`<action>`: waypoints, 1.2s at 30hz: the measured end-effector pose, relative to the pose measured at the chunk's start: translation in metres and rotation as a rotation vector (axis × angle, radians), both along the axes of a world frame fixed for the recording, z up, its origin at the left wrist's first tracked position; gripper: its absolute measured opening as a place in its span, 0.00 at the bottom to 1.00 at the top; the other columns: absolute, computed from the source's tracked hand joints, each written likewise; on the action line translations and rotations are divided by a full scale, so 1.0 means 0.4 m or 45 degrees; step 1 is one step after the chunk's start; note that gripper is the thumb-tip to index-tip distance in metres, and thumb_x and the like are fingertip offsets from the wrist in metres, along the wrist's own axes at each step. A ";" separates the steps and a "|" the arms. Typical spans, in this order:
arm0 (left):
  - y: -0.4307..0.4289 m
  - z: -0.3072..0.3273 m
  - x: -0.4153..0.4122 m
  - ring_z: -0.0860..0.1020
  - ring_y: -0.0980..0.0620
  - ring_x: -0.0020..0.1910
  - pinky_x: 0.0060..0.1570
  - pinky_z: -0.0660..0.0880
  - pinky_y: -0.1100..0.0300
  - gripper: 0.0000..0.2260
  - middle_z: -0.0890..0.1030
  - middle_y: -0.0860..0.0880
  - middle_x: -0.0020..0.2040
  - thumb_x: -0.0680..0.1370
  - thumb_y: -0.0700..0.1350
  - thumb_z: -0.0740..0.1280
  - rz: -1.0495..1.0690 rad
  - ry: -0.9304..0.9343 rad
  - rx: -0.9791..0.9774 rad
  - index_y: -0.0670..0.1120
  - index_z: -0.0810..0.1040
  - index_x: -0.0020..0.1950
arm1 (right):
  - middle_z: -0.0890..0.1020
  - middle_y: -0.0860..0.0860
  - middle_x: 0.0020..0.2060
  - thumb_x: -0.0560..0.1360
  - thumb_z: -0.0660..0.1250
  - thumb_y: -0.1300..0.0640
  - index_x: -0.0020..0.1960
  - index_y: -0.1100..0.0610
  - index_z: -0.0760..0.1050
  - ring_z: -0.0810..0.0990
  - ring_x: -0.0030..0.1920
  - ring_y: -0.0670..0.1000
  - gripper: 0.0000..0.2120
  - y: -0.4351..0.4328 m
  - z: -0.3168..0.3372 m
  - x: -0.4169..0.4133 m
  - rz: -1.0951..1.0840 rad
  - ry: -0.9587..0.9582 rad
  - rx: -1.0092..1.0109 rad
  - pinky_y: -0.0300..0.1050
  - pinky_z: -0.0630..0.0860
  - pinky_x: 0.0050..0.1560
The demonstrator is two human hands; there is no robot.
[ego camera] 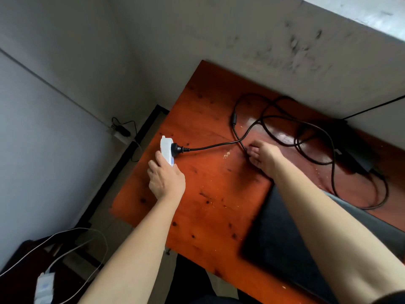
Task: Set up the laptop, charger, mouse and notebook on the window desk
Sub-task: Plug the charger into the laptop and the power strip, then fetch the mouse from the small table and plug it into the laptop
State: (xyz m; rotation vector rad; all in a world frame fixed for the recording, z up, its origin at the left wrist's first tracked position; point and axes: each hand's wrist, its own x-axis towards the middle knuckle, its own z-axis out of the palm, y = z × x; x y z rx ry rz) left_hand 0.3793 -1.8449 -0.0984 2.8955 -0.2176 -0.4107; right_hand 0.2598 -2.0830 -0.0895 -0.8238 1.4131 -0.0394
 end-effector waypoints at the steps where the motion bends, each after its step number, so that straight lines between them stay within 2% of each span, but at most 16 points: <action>1: 0.003 -0.002 0.003 0.75 0.42 0.56 0.36 0.71 0.53 0.28 0.73 0.40 0.62 0.78 0.49 0.68 0.068 0.016 -0.034 0.47 0.59 0.73 | 0.81 0.50 0.42 0.82 0.61 0.56 0.59 0.57 0.77 0.78 0.37 0.44 0.10 0.015 -0.003 -0.001 0.015 0.004 -0.096 0.39 0.76 0.37; 3: 0.013 -0.002 0.009 0.75 0.42 0.56 0.35 0.69 0.54 0.26 0.73 0.40 0.62 0.77 0.49 0.68 0.136 0.044 -0.085 0.47 0.61 0.72 | 0.82 0.52 0.47 0.81 0.64 0.56 0.61 0.56 0.76 0.79 0.40 0.46 0.10 0.033 0.006 -0.010 0.082 0.021 -0.219 0.41 0.78 0.37; 5: 0.029 0.000 0.019 0.75 0.41 0.56 0.38 0.71 0.53 0.28 0.73 0.40 0.62 0.76 0.49 0.68 0.096 0.102 -0.128 0.46 0.60 0.72 | 0.81 0.52 0.48 0.79 0.67 0.54 0.64 0.56 0.77 0.79 0.41 0.47 0.14 0.047 0.027 -0.025 0.244 0.061 -0.313 0.43 0.79 0.37; 7: 0.045 0.010 0.034 0.73 0.40 0.60 0.47 0.74 0.49 0.33 0.71 0.40 0.66 0.76 0.53 0.68 0.006 0.207 -0.143 0.46 0.56 0.76 | 0.82 0.51 0.50 0.78 0.68 0.52 0.68 0.56 0.76 0.80 0.45 0.48 0.20 0.053 0.051 -0.041 0.481 0.125 -0.460 0.47 0.82 0.46; 9: 0.062 0.031 0.050 0.71 0.40 0.65 0.56 0.74 0.47 0.38 0.68 0.40 0.70 0.75 0.57 0.67 -0.086 0.277 -0.145 0.48 0.51 0.79 | 0.82 0.53 0.60 0.79 0.67 0.50 0.70 0.57 0.75 0.80 0.57 0.50 0.22 0.057 0.086 -0.055 0.770 0.241 -0.677 0.45 0.75 0.61; 10: 0.070 0.048 0.053 0.70 0.40 0.67 0.59 0.73 0.46 0.39 0.67 0.40 0.71 0.75 0.58 0.67 -0.135 0.271 -0.149 0.49 0.50 0.79 | 0.80 0.53 0.64 0.80 0.66 0.50 0.70 0.57 0.75 0.78 0.63 0.52 0.22 0.060 0.102 -0.063 0.878 0.278 -0.773 0.44 0.71 0.64; 12: 0.086 0.103 0.056 0.70 0.42 0.67 0.59 0.73 0.48 0.38 0.68 0.41 0.71 0.76 0.59 0.66 -0.244 0.170 -0.169 0.47 0.52 0.80 | 0.79 0.55 0.68 0.81 0.64 0.49 0.70 0.59 0.75 0.76 0.68 0.54 0.21 0.068 0.154 -0.075 0.968 0.288 -0.896 0.45 0.67 0.68; 18: 0.107 0.293 -0.007 0.70 0.43 0.67 0.60 0.72 0.48 0.31 0.69 0.42 0.71 0.79 0.58 0.62 -0.459 -0.214 -0.225 0.46 0.60 0.77 | 0.80 0.61 0.62 0.83 0.61 0.49 0.62 0.60 0.79 0.76 0.66 0.61 0.17 0.090 0.303 -0.144 1.113 0.164 -1.257 0.50 0.71 0.63; 20: 0.131 0.355 -0.073 0.69 0.43 0.68 0.62 0.71 0.47 0.29 0.68 0.43 0.72 0.80 0.58 0.61 -0.477 -0.347 -0.234 0.46 0.62 0.77 | 0.77 0.60 0.66 0.83 0.61 0.48 0.65 0.58 0.77 0.72 0.69 0.61 0.18 0.100 0.345 -0.190 1.209 0.124 -1.398 0.51 0.69 0.67; 23: 0.188 0.421 -0.172 0.66 0.43 0.72 0.66 0.68 0.43 0.29 0.66 0.44 0.75 0.80 0.61 0.57 -0.407 -0.484 -0.228 0.48 0.62 0.77 | 0.69 0.59 0.73 0.82 0.61 0.46 0.71 0.54 0.73 0.70 0.72 0.62 0.21 0.127 0.382 -0.232 1.265 0.058 -1.546 0.55 0.70 0.68; 28: 0.360 0.510 -0.358 0.66 0.39 0.72 0.65 0.68 0.39 0.29 0.64 0.41 0.76 0.80 0.63 0.54 -0.216 -0.646 -0.138 0.50 0.62 0.77 | 0.65 0.60 0.76 0.82 0.62 0.46 0.75 0.55 0.68 0.68 0.72 0.64 0.24 0.256 0.419 -0.245 1.379 -0.175 -1.723 0.59 0.71 0.66; 32: 0.596 0.564 -0.513 0.66 0.39 0.71 0.64 0.69 0.42 0.28 0.66 0.39 0.74 0.79 0.61 0.57 0.009 -0.767 -0.008 0.47 0.65 0.75 | 0.65 0.61 0.76 0.82 0.63 0.47 0.75 0.56 0.67 0.69 0.71 0.66 0.25 0.493 0.446 -0.203 1.586 -0.503 -1.710 0.60 0.71 0.66; 36: 0.856 0.588 -0.650 0.66 0.38 0.72 0.66 0.67 0.42 0.30 0.67 0.38 0.74 0.78 0.62 0.57 0.317 -0.730 0.103 0.45 0.67 0.74 | 0.65 0.61 0.76 0.82 0.62 0.47 0.76 0.56 0.66 0.68 0.73 0.65 0.25 0.770 0.490 -0.208 1.834 -0.839 -1.714 0.61 0.71 0.67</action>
